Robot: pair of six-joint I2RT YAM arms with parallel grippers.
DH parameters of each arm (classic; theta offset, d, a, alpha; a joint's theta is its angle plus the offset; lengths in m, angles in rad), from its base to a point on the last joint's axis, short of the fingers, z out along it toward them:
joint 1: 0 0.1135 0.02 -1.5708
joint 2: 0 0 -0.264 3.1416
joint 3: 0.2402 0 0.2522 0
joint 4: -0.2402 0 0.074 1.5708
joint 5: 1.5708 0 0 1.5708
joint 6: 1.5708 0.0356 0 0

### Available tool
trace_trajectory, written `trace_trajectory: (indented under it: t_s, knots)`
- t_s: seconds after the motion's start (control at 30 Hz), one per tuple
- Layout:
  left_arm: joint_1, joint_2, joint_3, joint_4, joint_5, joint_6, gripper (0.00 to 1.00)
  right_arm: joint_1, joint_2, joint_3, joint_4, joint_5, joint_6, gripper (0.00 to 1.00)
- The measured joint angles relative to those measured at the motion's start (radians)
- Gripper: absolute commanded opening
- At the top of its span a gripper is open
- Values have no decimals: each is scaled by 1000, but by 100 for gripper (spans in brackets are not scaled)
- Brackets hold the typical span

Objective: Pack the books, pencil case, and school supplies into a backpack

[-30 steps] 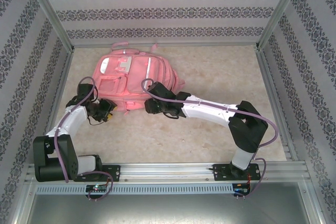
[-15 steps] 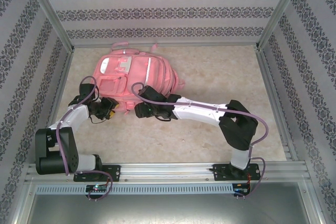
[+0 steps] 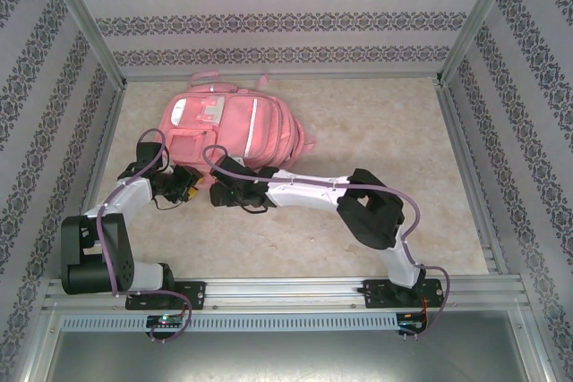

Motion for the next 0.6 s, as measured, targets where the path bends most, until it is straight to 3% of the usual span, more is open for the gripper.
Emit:
trace_trajectory:
  t_s: [0.6]
  knots:
    - [0,16,0,8,26,13,37,13,185,237,-114,77,108,47]
